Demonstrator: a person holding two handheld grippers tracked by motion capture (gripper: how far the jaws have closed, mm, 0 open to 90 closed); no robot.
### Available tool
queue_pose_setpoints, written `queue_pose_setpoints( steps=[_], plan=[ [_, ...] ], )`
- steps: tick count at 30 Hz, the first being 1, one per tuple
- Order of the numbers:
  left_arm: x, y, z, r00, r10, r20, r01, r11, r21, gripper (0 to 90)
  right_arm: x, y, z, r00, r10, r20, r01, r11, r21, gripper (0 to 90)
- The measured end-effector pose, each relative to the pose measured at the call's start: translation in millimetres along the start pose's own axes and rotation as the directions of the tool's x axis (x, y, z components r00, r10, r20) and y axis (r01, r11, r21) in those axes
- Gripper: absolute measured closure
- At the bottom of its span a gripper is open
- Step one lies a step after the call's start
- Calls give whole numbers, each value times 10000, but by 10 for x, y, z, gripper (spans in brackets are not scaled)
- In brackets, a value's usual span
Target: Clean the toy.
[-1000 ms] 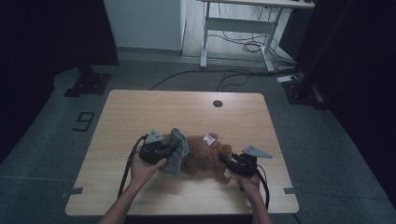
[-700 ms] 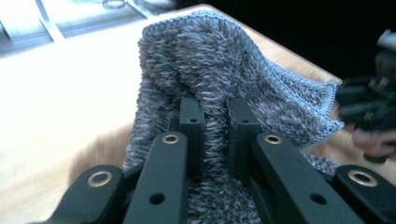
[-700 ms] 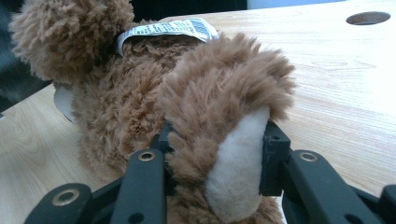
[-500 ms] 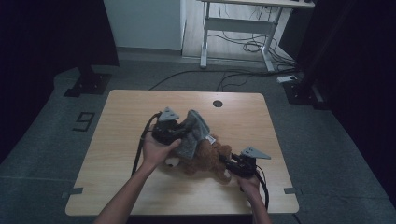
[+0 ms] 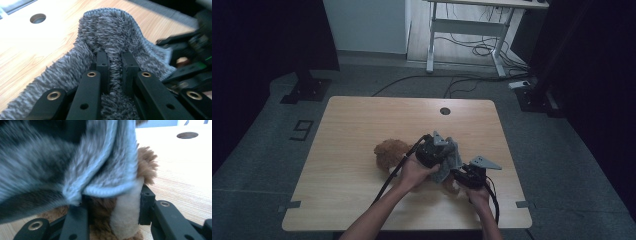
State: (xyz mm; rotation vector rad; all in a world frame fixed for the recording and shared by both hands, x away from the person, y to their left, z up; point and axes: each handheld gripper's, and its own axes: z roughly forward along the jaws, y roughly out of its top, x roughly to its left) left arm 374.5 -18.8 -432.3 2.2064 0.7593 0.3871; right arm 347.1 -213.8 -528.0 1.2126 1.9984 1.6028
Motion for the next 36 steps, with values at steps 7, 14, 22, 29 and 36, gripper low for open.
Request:
queue_pose_setpoints(
  steps=[7, 14, 22, 29, 36],
  plan=[
    [141, -118, -184, 9938, 413, -1031, -358, 9978, 554, 795, -12, -10, -23, 9999, -150, -74, 150, 9999, -73, 627],
    [425, -321, -432, 9889, -100, -1484, 182, 9984, 536, 795, -8, -10, -31, 9996, -261, 61, 262, 9995, -186, 631],
    [639, -358, -773, 9876, -1213, -998, 1175, 9921, -434, 793, -5, -28, -15, 9988, -498, -16, 497, 9984, -264, 640],
    [471, -63, -663, 9936, -977, -565, 931, 9924, -800, 793, 15, -35, -18, 9976, -685, -81, 683, 9973, -278, 641],
    [171, 82, -81, 9990, -277, -354, 290, 9989, 380, 792, 30, -37, -28, 9962, -861, -125, 857, 9958, -311, 641]
  ],
)
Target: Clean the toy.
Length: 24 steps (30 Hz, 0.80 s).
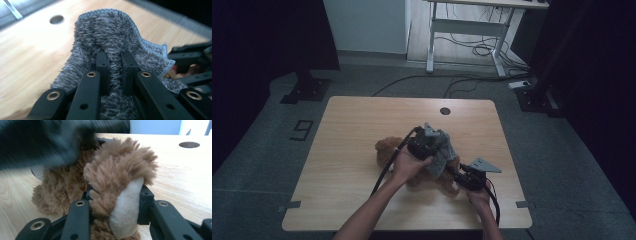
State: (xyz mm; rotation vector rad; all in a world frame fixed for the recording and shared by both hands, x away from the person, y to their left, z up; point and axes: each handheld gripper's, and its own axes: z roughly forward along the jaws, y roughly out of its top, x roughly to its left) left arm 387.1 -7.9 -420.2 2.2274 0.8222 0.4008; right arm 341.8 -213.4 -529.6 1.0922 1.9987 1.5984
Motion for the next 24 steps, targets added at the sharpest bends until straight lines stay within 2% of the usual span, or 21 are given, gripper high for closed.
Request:
queue_pose_setpoints(
  steps=[2, 6, 10, 15, 18, 24],
  plan=[
    [-51, -52, 101, 9992, 264, -308, -259, 9995, 171, 792, 1, 0, -6, 10000, -13, -6, 13, 10000, 10, 641],
    [-17, -118, 55, 9987, 222, -458, -224, 9997, -30, 793, -7, -2, -18, 10000, -17, -61, 17, 10000, -37, 642],
    [101, -195, -55, 9973, 67, -736, -74, 9999, -86, 793, -1, -2, -20, 10000, -53, -65, 53, 10000, -50, 641],
    [305, -333, -199, 9941, -379, -1015, 365, 9992, -156, 792, -12, -7, -17, 10000, 6, -83, -6, 10000, -61, 642],
    [405, -404, -274, 9939, -738, -821, 714, 9970, -313, 793, -22, -12, -15, 9999, 64, -135, -65, 10000, -72, 642],
    [513, -473, -476, 9914, -1075, -749, 1021, 9921, -727, 792, -27, -16, -15, 9998, 65, -166, -67, 9999, -80, 641]
  ],
)
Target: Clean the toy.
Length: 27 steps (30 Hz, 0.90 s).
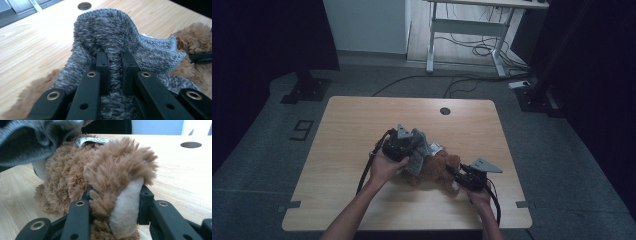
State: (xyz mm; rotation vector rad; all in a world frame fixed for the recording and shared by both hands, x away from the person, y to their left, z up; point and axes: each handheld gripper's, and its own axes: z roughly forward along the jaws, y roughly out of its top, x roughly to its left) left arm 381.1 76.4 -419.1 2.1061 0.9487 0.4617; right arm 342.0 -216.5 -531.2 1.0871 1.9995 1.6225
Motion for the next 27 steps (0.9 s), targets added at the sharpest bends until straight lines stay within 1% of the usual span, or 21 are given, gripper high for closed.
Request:
queue_pose_setpoints(
  steps=[3, 5, 8, 10, 11, 14, 15, 16, 17, 20, 22, 23, 25, 27],
  plan=[
    [46, 15, -123, 10000, -87, -49, 85, 9994, -350, 791, -2, -2, 1, 10000, -14, -9, 14, 10000, -1, 642],
    [97, 45, -229, 9997, -216, -128, 206, 9974, -683, 791, -4, -3, -1, 10000, -13, -17, 14, 10000, 38, 641],
    [220, 95, -350, 9986, -447, -271, 418, 9942, -989, 791, -7, -4, -1, 10000, -26, -10, 26, 10000, 41, 641],
    [316, 116, -380, 9973, -610, -414, 567, 9934, -999, 791, -9, -4, 1, 10000, -10, -32, 10, 10000, 24, 641],
    [364, 120, -378, 9963, -738, -442, 691, 9925, -1004, 791, -12, -4, 2, 10000, 3, -62, -2, 10000, 32, 641],
    [492, 122, -310, 9929, -1018, -614, 967, 9921, -801, 789, -17, -4, 3, 10000, 8, -84, -7, 10000, 28, 642],
    [550, 112, -273, 9906, -1211, -639, 1164, 9906, -719, 789, -16, -4, 3, 10000, 4, -86, -3, 10000, 31, 641],
    [588, 95, -239, 9886, -1386, -580, 1348, 9887, -664, 789, -15, -4, 1, 10000, -4, -95, 5, 10000, 34, 641],
    [607, 71, -197, 9881, -1457, -494, 1432, 9884, -505, 790, -14, -5, 0, 10000, -15, -97, 15, 10000, 38, 642],
    [606, -32, -58, 9907, -1355, -149, 1357, 9906, 172, 789, -16, -5, -2, 9999, -5, -127, 5, 10000, 47, 641],
    [609, -116, -12, 9898, -1422, 43, 1421, 9896, 214, 787, -21, -6, -2, 9999, -3, -139, 4, 10000, 37, 641],
    [617, -154, -10, 9893, -1456, 72, 1455, 9892, 176, 787, -22, -6, -4, 9999, 40, -144, -40, 10000, 57, 640],
    [651, -224, -40, 9864, -1626, 223, 1626, 9867, 59, 786, -21, -4, -12, 9999, 89, -146, -88, 9999, 68, 640],
    [677, -281, -81, 9856, -1673, 228, 1674, 9859, 2, 786, -24, -3, -19, 9999, 57, -137, -57, 10000, 49, 640]
  ],
)
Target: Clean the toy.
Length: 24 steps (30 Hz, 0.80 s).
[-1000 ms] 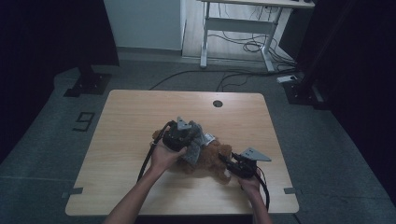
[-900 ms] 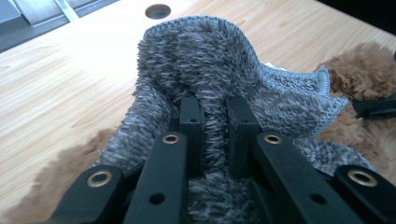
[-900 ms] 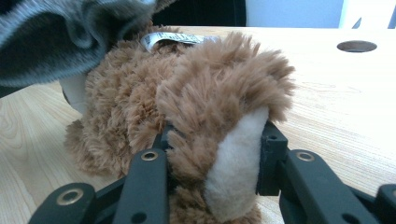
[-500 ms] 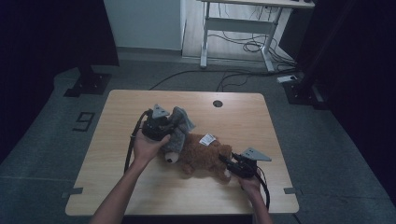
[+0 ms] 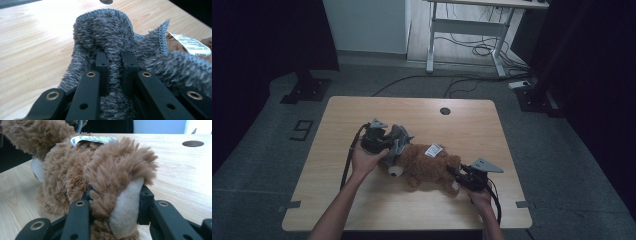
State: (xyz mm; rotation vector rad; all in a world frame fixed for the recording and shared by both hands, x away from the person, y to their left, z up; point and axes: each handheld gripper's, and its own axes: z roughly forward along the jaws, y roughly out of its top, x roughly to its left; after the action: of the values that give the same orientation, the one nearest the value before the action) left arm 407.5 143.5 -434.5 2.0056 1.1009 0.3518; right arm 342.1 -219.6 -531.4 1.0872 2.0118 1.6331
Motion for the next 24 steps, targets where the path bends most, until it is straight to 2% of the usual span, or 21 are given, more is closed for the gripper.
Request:
queue_pose_setpoints(
  steps=[3, 10, 12, 14, 16, 18, 21, 24],
  plan=[
    [67, -107, -92, 9998, -14, -204, 12, 10000, -84, 787, -14, 3, -6, 10000, 6, 22, -6, 10000, -6, 639],
    [258, -418, -216, 9976, -478, -507, 476, 9988, -61, 789, -18, 2, -11, 10000, 4, 36, -4, 10000, -15, 640],
    [301, -470, -229, 9966, -580, -588, 583, 9983, 36, 789, -19, 1, -9, 10000, 9, 37, -9, 10000, -13, 639],
    [322, -478, -265, 9960, -713, -536, 709, 9974, -84, 789, -18, 0, -7, 10000, 15, 52, -15, 10000, -13, 639],
    [272, -428, -333, 9971, -637, -419, 614, 9966, -541, 791, -18, -2, -4, 10000, 5, 83, -5, 10000, -8, 640],
    [131, -298, -399, 9995, -272, -166, 256, 9955, -916, 791, -28, -8, 2, 9999, 54, 101, -53, 10000, -37, 640],
    [-136, -94, -390, 9989, 446, 142, -428, 9935, -1057, 790, -30, -12, 10, 9999, 95, 98, -94, 9999, -67, 640],
    [-407, 81, -276, 9943, 963, 463, -914, 9909, -989, 789, -22, -13, 5, 9999, 75, 93, -74, 10000, -62, 640]
  ],
)
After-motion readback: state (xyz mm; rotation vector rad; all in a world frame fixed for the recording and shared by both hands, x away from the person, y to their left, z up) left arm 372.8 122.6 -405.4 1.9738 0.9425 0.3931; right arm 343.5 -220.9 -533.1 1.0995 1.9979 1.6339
